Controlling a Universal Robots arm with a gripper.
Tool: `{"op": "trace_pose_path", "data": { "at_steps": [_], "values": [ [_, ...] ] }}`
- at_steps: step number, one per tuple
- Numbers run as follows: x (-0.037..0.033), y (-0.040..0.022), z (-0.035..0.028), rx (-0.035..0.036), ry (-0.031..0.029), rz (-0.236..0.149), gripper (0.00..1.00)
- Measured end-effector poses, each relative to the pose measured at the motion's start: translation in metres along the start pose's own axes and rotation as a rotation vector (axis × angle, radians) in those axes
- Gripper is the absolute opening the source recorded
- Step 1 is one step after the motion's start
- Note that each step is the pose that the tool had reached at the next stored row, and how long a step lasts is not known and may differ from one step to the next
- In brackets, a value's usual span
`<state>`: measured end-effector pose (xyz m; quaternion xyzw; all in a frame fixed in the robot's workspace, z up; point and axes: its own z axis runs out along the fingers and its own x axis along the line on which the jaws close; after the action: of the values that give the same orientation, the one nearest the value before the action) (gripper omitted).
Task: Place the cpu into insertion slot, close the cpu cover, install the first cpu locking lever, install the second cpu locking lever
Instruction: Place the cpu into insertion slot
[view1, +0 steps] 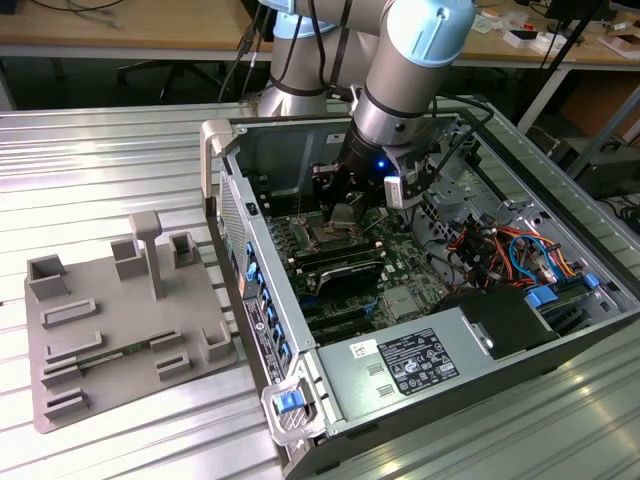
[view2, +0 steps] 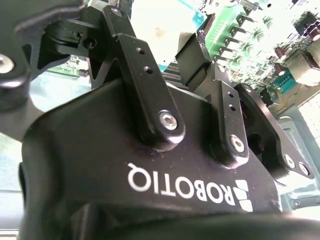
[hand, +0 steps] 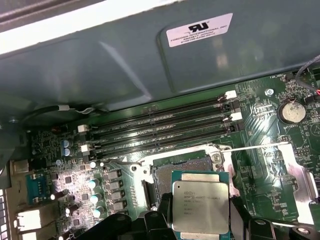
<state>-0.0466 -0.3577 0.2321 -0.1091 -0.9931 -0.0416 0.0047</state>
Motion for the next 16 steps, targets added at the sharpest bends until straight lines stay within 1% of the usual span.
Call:
{"op": "trace_pose_path", "data": {
  "at_steps": [16],
  "values": [
    [0.0000, -0.0001, 0.0009, 0.0016, -0.0034, 0.035, 0.55]
  ]
}}
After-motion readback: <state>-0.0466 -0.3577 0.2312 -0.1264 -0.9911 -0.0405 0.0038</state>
